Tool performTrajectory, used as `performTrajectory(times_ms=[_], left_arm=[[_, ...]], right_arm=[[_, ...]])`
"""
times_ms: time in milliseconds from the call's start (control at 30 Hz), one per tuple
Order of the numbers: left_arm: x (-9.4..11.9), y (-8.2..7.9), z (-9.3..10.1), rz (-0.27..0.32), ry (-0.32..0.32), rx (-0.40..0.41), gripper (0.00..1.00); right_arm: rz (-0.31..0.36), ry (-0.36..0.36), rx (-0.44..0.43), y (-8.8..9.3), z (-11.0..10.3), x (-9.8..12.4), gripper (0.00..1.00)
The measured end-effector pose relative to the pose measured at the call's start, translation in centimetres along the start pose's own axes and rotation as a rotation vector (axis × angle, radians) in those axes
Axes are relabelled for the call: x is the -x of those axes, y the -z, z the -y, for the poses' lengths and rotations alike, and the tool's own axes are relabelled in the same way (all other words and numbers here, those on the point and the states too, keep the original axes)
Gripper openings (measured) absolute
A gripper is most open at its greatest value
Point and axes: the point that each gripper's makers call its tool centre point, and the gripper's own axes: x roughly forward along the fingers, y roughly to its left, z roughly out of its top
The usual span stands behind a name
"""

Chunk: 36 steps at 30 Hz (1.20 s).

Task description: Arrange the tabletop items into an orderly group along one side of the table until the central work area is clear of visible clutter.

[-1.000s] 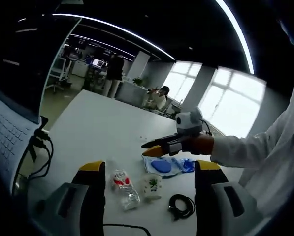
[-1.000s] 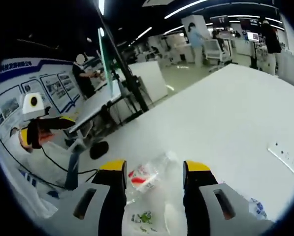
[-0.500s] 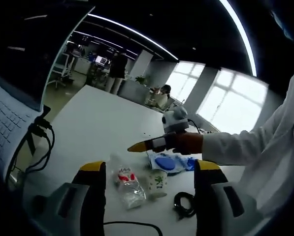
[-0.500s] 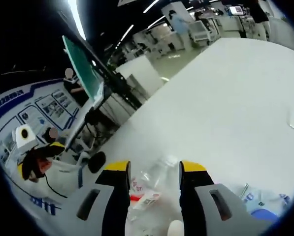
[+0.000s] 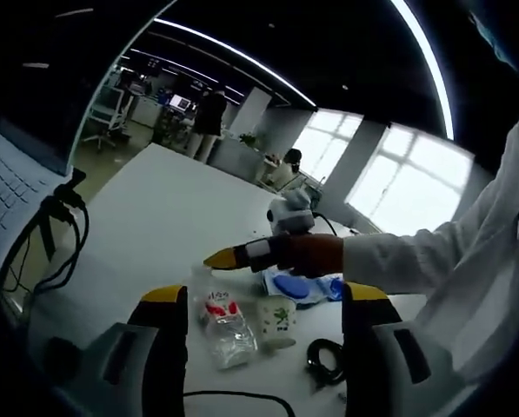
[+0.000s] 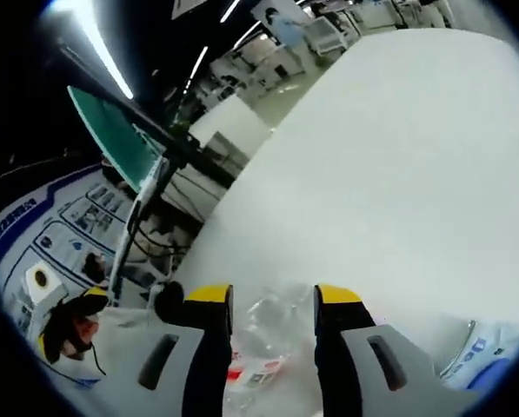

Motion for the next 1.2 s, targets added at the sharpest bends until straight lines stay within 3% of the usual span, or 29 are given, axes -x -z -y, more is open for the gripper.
performTrajectory(times_ms=[67, 200, 400, 867, 1200], left_arm=[[0.0, 0.1, 0.0, 0.000, 0.001, -0.001, 0.73], [-0.2, 0.2, 0.0, 0.001, 0.008, 0.005, 0.73], [-0.2, 0.6, -0.1, 0.001, 0.012, 0.013, 0.73], [0.1, 1.1, -0.9, 0.009, 0.006, 0.030, 0.72], [0.0, 1.5, -1.3, 0.001, 0.004, 0.033, 0.72]], right_arm=[[-0.003, 0.002, -0.010, 0.1, 0.1, -0.2, 0.35], [-0.018, -0.012, -0.110, 0.4, 0.1, -0.7, 0.35], [-0.021, -0.010, -0.145, 0.4, 0.6, -1.7, 0.34], [-0.014, 0.006, -0.182, 0.4, 1.2, -3.0, 0.22], [-0.005, 0.007, -0.181, 0.5, 0.5, -2.6, 0.21]])
